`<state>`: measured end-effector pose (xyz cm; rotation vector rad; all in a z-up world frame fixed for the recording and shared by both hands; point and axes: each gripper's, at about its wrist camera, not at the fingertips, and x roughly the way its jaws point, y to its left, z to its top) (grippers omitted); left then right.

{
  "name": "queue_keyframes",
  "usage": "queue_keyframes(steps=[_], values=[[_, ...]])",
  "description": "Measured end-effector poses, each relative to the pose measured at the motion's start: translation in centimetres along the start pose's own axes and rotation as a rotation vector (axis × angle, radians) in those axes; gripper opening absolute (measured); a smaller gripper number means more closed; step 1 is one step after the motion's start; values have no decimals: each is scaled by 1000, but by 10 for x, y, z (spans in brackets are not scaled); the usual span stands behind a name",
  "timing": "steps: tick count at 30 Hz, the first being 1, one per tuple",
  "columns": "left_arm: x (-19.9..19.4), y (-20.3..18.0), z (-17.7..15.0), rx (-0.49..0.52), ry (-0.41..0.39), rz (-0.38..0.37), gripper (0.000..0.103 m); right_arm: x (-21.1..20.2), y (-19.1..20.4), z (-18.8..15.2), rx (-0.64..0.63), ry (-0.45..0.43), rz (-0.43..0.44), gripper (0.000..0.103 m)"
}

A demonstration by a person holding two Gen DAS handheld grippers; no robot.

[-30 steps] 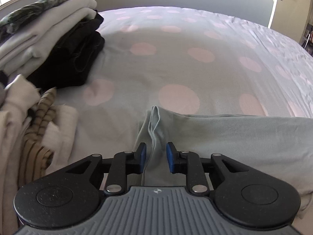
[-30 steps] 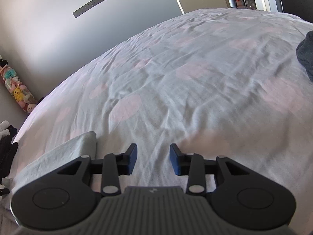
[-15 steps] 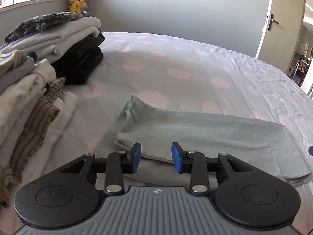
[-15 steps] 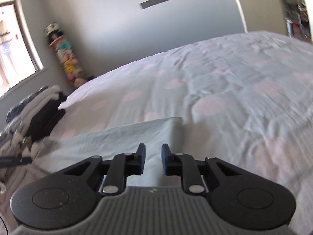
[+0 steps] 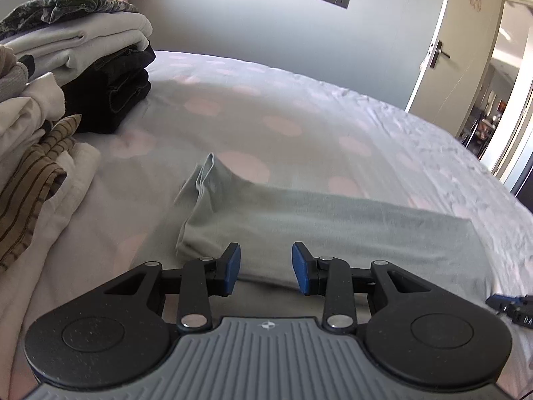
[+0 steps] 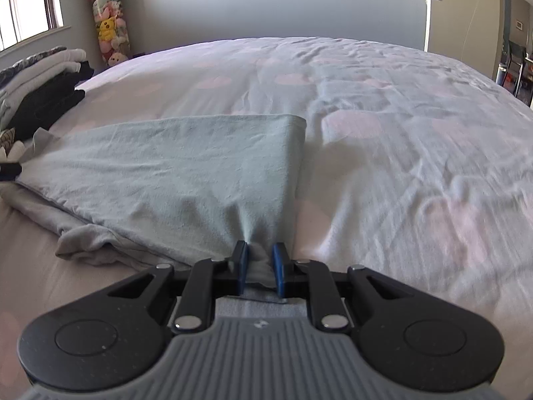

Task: Fold clothes
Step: 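Open the left tool and smooth the folded sweatshirt with both tools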

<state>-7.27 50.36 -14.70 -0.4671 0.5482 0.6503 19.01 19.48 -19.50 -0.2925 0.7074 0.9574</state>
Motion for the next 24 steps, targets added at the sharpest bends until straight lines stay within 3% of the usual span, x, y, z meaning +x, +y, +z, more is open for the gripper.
queue_keyframes(steps=[6,8,12,14,20,24], values=[[4,7,6,27,-34,-9,41,-1,5,27,-5,88,-30,20],[3,16,9,-13,-54,-25,41,-3,9,38,-10,119,-44,20],[1,27,15,-107,-89,-85,41,-8,1,64,41,104,-55,21],[3,23,17,-95,-90,-108,41,-2,-5,74,67,97,-76,21],[23,23,14,-64,-19,-41,40,34,-21,103,224,59,-41,21],[33,29,11,-66,13,-37,35,71,-26,108,245,109,-54,20]])
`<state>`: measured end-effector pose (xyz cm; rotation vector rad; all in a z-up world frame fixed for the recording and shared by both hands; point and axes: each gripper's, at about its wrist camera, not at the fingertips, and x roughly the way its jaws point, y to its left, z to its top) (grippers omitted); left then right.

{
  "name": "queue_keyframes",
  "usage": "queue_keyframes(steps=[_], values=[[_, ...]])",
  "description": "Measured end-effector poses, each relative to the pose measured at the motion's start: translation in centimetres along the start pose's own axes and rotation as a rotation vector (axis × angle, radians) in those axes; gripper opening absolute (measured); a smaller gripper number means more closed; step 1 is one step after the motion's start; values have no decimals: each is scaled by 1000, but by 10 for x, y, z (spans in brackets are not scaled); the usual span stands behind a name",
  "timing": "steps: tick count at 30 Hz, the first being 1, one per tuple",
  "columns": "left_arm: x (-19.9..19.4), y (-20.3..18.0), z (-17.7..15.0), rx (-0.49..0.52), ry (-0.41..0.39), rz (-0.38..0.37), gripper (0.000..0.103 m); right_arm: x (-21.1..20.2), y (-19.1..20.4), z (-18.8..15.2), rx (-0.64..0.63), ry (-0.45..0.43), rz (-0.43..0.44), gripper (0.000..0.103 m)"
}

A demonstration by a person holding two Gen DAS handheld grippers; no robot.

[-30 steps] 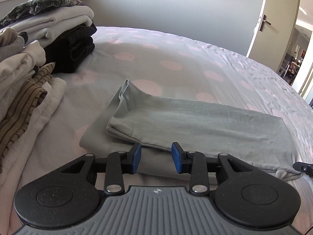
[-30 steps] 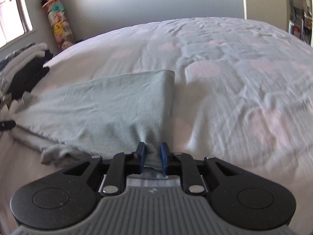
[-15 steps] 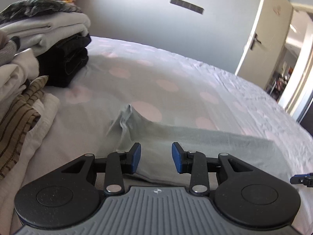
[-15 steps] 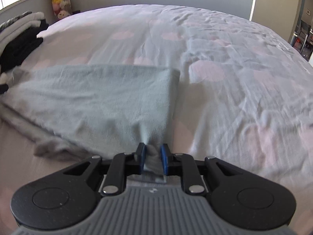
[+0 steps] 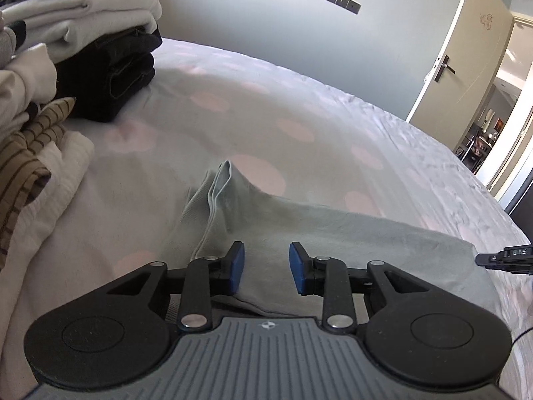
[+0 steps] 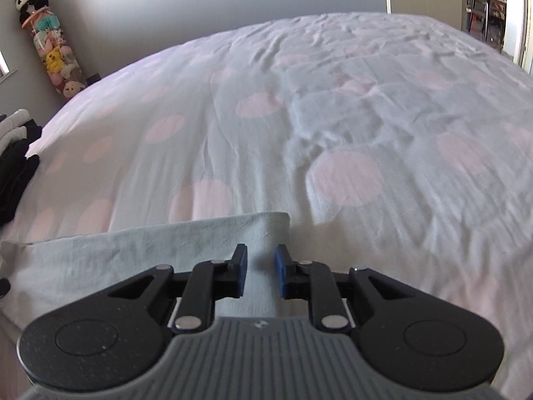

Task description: Fold clothes

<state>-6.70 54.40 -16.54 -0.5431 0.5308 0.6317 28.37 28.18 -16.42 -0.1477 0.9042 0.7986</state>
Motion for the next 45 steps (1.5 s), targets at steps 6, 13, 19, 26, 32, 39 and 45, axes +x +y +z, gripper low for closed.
queue_keyframes(steps=[6,13,19,26,32,39,45], values=[[6,-4,-3,48,14,13,35,15,-15,2,38,50,-2,26],[3,-3,0,30,17,7,35,-29,-6,-3,-37,58,47,18],[1,-2,2,24,24,3,34,-30,-8,-29,-61,143,22,11],[-15,8,11,-32,-42,-15,35,-36,-26,-7,53,143,99,42],[-14,10,12,-43,-28,-24,35,-11,-48,-15,194,219,176,41],[-12,3,10,-23,-19,-41,35,5,-52,-12,206,225,247,38],[-14,2,9,-22,-21,-50,35,8,-42,-12,180,206,251,18]])
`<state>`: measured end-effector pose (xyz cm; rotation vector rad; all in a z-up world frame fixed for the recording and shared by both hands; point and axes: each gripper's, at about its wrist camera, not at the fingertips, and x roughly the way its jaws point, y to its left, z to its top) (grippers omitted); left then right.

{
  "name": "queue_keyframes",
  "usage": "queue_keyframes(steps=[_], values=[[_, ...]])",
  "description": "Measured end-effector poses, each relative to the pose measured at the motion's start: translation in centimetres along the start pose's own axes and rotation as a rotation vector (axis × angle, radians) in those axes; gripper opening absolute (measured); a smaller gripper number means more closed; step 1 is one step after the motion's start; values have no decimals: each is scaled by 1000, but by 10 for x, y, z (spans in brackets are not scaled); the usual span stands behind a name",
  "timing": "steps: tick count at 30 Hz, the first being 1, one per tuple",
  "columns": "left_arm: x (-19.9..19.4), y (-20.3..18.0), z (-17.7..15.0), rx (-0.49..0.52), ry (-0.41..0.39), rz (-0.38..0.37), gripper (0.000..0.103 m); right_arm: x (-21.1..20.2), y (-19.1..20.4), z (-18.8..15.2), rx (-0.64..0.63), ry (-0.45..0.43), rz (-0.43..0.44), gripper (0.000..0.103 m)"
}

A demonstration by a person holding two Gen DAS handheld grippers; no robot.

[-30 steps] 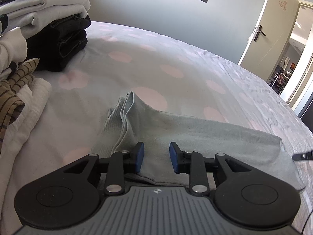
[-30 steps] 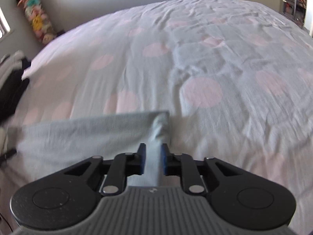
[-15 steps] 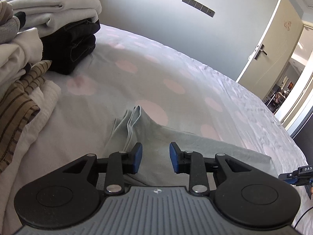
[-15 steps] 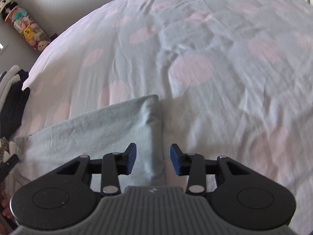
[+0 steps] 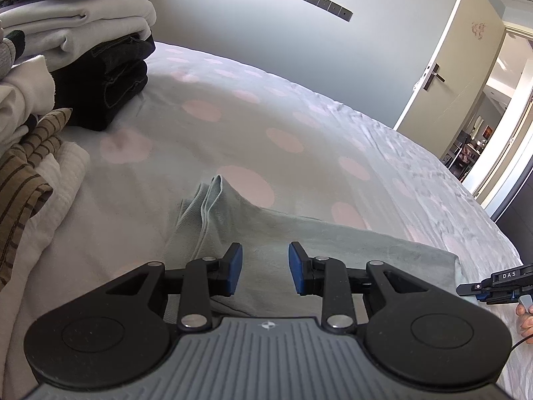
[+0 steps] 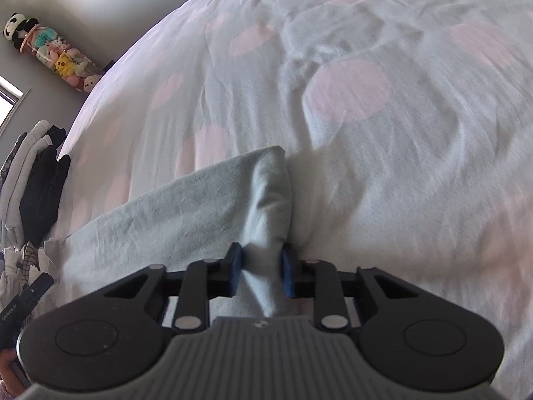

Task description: Fold clothes

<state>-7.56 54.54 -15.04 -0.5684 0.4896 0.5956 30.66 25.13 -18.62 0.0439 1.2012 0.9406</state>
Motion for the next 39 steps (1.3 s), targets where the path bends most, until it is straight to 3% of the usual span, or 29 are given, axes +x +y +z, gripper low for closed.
queue_keyframes(steps=[3,11,24,31,39], values=[[-2,1,0,0,1,-2,35,-6,5,1,-5,-10,-6,13],[-16,4,5,5,-15,-10,35,-43,39,10,-31,-24,-13,12],[-38,26,20,-109,-9,-72,35,-95,169,22,-141,2,-4,12],[-45,40,25,-166,-4,-116,35,-87,246,17,-186,20,20,12],[-49,63,30,-273,-20,-145,35,-44,321,-2,-241,50,80,12]])
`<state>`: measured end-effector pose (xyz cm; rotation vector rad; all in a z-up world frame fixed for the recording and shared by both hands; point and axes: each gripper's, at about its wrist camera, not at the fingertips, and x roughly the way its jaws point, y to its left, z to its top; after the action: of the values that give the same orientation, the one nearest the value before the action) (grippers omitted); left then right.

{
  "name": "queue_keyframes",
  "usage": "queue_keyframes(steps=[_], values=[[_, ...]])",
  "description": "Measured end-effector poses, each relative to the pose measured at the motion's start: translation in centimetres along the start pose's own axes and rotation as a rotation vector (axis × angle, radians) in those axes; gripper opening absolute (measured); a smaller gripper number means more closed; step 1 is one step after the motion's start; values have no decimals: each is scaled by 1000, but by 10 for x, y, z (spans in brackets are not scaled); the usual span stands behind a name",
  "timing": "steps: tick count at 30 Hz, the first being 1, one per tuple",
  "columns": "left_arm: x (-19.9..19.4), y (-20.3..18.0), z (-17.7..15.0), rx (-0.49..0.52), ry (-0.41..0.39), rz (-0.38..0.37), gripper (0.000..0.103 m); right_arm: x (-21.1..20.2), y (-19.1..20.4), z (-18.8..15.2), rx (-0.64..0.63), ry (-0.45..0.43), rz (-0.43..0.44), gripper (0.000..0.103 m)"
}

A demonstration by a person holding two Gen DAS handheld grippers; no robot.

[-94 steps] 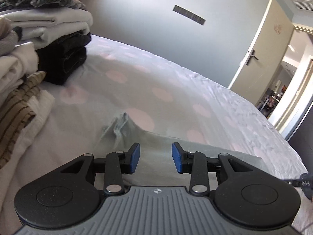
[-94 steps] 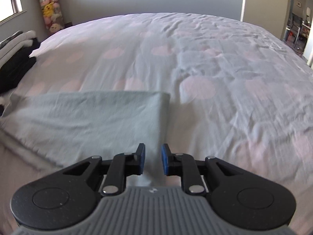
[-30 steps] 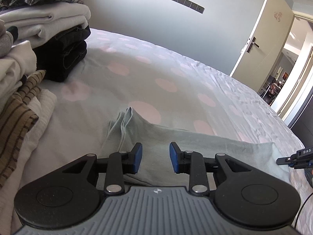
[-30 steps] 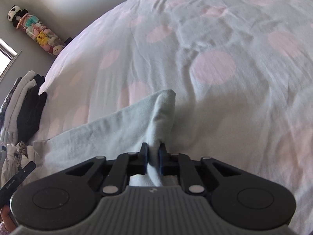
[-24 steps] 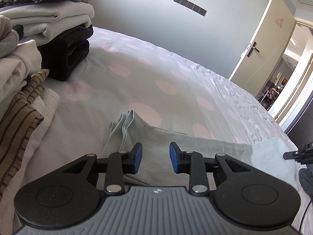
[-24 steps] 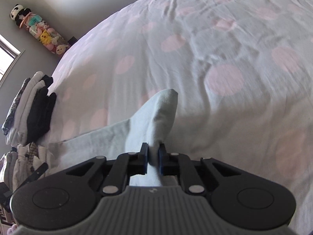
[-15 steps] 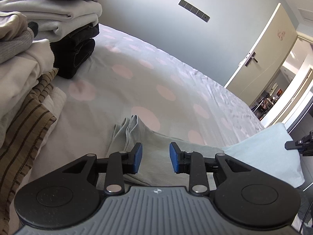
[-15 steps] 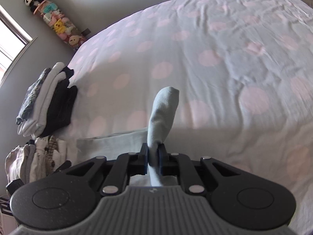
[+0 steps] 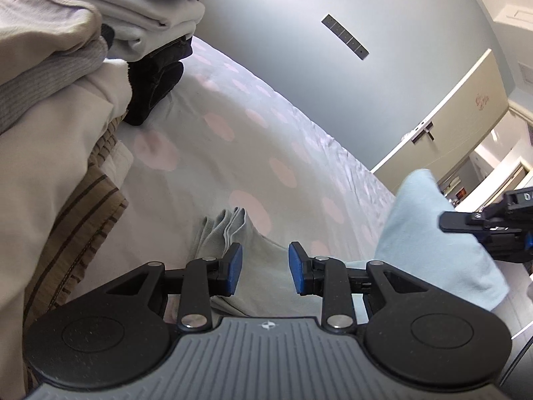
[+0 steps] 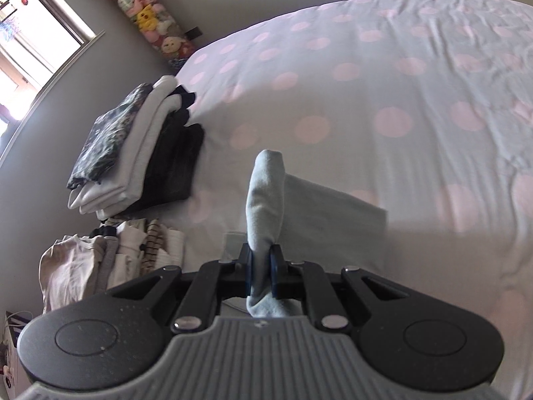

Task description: Fold clothes

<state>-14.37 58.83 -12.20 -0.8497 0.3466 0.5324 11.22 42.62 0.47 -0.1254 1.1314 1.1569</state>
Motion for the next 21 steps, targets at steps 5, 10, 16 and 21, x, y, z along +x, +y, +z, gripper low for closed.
queue_keyframes(steps=[5,10,16,21], values=[[-1,7,4,-37,-24,27,35,46,27,-7,6,22,42,12],[-3,9,8,-27,-61,81,34,98,43,-19,6,64,65,12],[0,18,10,-60,-83,99,34,148,35,-31,55,108,23,12],[-2,20,10,-74,-111,69,34,161,29,-31,105,119,65,26]])
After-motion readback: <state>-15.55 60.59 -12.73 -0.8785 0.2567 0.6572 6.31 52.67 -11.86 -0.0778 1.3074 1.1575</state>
